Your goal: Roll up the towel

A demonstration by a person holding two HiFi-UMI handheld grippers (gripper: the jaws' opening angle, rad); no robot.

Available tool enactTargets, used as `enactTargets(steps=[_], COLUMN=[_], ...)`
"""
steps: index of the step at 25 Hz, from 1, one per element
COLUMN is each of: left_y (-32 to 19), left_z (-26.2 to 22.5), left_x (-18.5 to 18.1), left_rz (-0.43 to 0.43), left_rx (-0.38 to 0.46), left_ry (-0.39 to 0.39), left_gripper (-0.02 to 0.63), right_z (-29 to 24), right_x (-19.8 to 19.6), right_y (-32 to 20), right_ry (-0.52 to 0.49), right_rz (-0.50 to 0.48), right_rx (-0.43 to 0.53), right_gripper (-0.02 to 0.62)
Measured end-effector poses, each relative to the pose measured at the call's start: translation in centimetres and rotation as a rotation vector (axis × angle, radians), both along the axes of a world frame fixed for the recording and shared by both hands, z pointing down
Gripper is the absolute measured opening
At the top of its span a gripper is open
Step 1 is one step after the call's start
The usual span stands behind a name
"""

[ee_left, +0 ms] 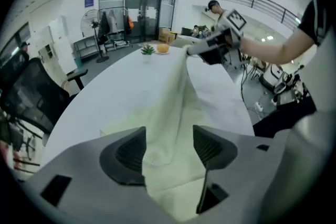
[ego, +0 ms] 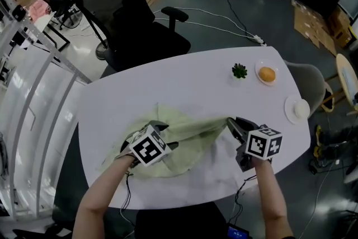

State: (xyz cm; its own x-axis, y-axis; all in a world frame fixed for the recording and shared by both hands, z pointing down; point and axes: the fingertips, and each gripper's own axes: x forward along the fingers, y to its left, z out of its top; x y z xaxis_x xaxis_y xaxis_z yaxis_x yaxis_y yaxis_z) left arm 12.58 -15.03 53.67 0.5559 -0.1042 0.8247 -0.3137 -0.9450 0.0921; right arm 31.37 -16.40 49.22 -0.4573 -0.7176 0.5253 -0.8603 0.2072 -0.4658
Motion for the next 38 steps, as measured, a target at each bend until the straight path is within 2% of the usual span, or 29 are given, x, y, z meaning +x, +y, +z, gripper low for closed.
enactTargets(steps=[1,4,6,9,15,17,21,28,32,38], left_y=[0.7,1.6,1.1,0.4,-0.3,-0.6,-2.6,-11.3,-16.4,-23.7], left_z=[0.8,3.7,5.1,6.5,8.1,7.6,4.2,-0.4,-0.6,1.8], left_x=[0.4,0.7,0.5,0.2,0.8,1.1,1.2,3.2,5.7,10.4], left_rz=[0.039,0.115,0.114,0.099,0.127,0.139,0.127,0.073,0.054,0.025], left_rx=[0.031,0.126,0.171,0.180,0.169,0.177,0.230,0.427,0.506,0.581], left_ry=[-0.036,-0.152,-0.198,-0.228,-0.284,-0.289,-0.249,-0.230,-0.239,-0.255], left_gripper=[0.314,0.311,0.263,0.159,0.052,0.028,0.021,0.021,0.020,0.020], right_z=[-0.2,-0.2,-0.2,0.1,1.8,2.5,3.5,5.4,5.9,7.7], right_x=[0.2,0.2,0.4,1.4,3.3,3.8,5.0,5.7,5.9,6.6], right_y=[-0.6,-1.6,-2.0,-2.4,-2.1,-2.0,-1.7,-1.8,-2.3,-3.1], right_ry=[-0.001,0.020,0.009,-0.014,-0.031,-0.026,-0.024,-0.028,-0.031,-0.115], right_rz=[0.008,0.002,0.005,0.034,0.062,0.070,0.091,0.107,0.131,0.221], right_rx=[-0.001,-0.001,-0.007,-0.025,-0.061,-0.072,-0.097,-0.123,-0.135,-0.190], right_gripper=[0.049,0.049,0.049,0.049,0.049,0.049,0.049,0.049,0.049,0.051])
